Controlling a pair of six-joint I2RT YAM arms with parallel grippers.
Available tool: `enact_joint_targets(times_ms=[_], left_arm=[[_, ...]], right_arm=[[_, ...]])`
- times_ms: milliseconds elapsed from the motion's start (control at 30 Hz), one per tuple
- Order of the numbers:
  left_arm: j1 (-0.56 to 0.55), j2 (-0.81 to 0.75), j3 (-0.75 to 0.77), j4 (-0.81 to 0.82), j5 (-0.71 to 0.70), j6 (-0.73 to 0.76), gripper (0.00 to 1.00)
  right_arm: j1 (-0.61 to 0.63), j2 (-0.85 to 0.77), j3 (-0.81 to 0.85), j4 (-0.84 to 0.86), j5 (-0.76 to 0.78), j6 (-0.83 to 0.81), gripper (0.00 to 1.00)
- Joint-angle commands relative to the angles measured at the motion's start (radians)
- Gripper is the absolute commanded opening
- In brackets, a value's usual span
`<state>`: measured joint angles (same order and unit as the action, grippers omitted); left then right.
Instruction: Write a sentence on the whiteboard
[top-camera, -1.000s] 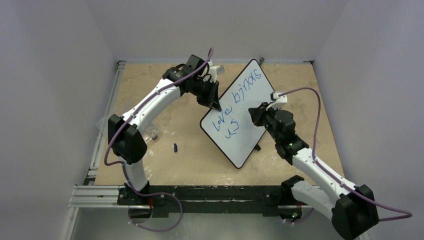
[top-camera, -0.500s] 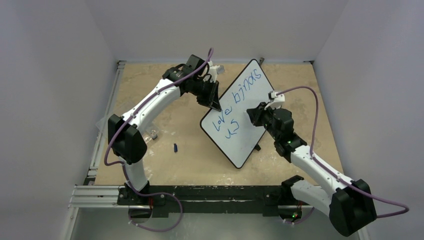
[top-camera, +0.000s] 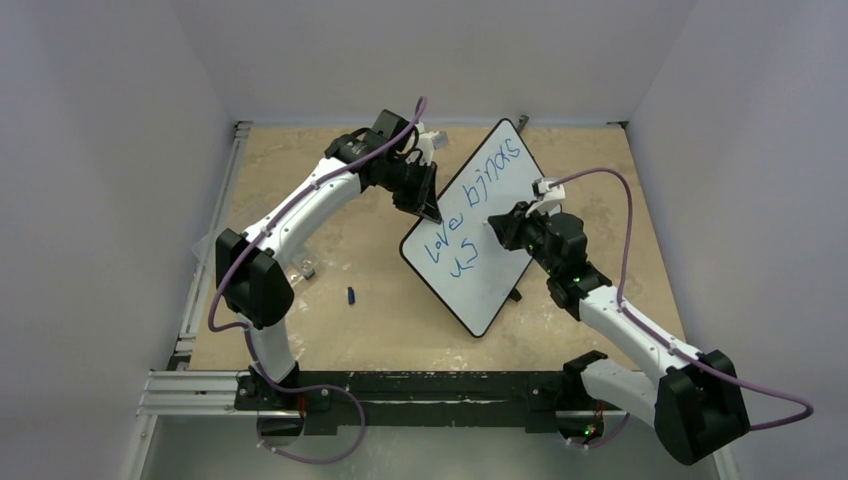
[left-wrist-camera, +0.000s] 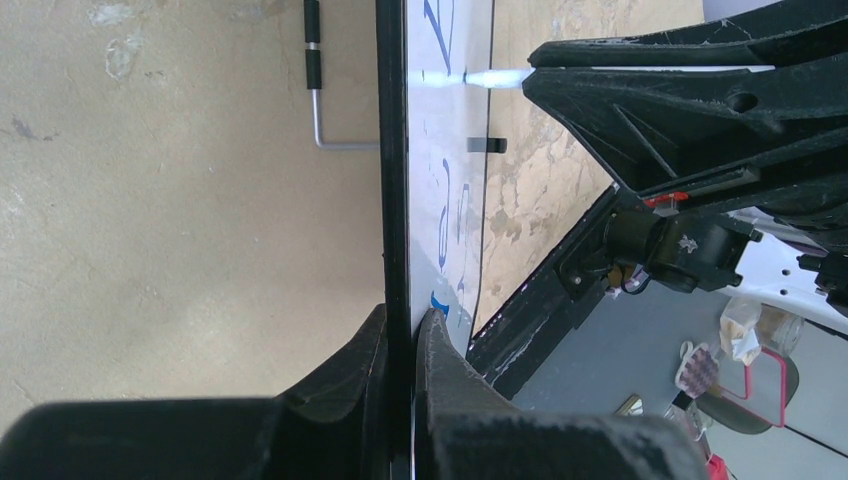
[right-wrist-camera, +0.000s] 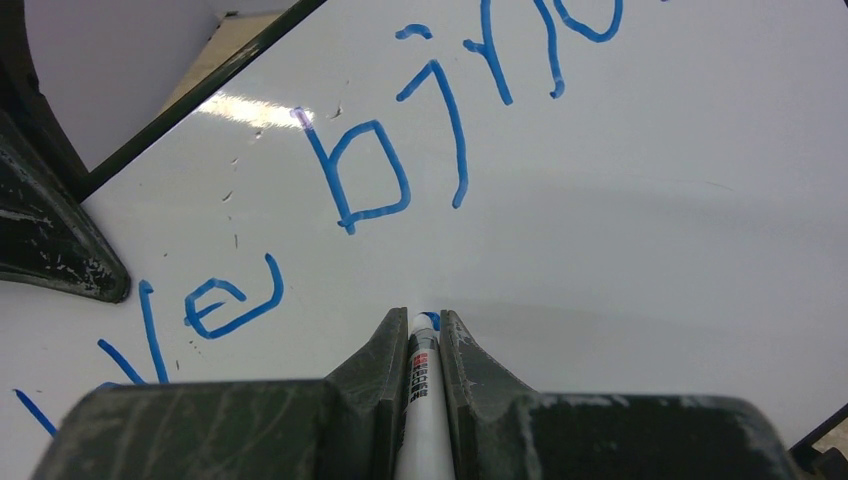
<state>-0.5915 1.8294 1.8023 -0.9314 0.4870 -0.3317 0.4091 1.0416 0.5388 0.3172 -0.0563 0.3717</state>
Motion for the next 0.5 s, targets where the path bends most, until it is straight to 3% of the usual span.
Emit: enact_joint_targets(times_ms=[0,467], left_arm=[[-0.044,0.016,0.008,-0.046,-0.106,0.085,0.0],[-0.039,0.029,0.019,-0.056,-0.111,0.11,0.0]], right_arm=[[0.007,-0.002,0.02,0.012,-0.107,-0.023,0.0],[0.008,-0.032,-0.04,-0.05,-0.149,0.001,0.0]])
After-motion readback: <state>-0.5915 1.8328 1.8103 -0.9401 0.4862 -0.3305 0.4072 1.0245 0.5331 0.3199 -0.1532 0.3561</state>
